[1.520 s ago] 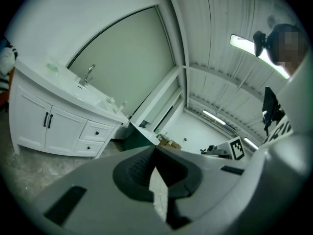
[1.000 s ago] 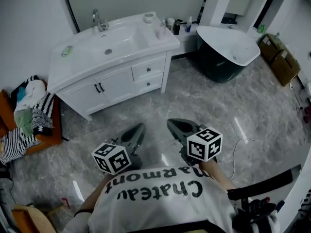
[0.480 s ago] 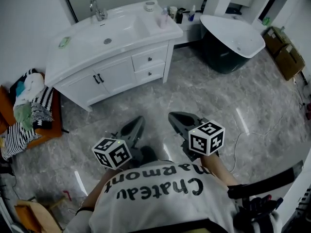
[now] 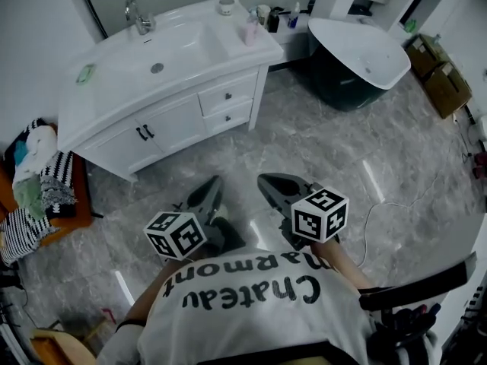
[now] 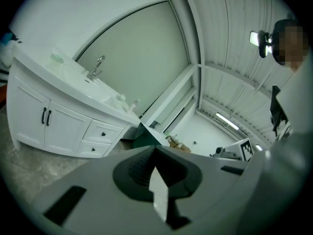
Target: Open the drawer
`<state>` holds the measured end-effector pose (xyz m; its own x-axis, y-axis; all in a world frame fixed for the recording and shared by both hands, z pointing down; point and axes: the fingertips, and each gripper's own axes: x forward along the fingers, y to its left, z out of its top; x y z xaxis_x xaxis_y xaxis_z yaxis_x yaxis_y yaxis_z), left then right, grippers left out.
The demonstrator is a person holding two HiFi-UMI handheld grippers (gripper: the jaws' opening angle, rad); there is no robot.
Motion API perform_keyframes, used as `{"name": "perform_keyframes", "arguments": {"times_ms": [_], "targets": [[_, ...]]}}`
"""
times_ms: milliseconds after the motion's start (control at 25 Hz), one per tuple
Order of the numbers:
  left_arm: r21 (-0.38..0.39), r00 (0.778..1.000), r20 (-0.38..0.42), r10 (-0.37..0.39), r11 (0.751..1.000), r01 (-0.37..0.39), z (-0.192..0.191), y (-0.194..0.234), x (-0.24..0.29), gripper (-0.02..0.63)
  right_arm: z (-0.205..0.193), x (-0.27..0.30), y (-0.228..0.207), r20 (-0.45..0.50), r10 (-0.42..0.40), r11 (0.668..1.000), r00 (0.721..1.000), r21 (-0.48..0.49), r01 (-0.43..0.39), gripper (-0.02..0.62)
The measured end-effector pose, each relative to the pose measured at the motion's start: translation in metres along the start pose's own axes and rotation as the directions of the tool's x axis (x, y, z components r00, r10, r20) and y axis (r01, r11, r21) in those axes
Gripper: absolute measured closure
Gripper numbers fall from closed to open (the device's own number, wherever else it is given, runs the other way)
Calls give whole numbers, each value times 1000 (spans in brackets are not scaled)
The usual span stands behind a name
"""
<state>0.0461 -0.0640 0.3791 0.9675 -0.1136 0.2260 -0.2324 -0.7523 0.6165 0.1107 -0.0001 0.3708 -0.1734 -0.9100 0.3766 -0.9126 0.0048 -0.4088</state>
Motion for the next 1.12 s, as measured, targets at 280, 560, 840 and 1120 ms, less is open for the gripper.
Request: {"name": "perform_keyframes", "arguments": {"times_ms": [280, 560, 840, 1120], "targets": [[52, 999, 4, -35, 998, 35, 60, 20, 34, 598, 48, 39, -21, 30, -26, 1000, 999, 2, 26, 584], [80, 998, -7, -59, 995, 59, 102, 48, 61, 597, 84, 74, -40, 54, -62, 998, 997, 0, 62, 584], [104, 995, -19, -100, 989, 101, 138, 75, 85, 598, 112, 111, -52, 79, -83, 996, 993, -12, 84, 584], [125, 995, -11, -103, 987, 104, 153, 95, 104, 598, 123, 138, -64, 87, -75, 997, 993, -19, 77, 584]]}}
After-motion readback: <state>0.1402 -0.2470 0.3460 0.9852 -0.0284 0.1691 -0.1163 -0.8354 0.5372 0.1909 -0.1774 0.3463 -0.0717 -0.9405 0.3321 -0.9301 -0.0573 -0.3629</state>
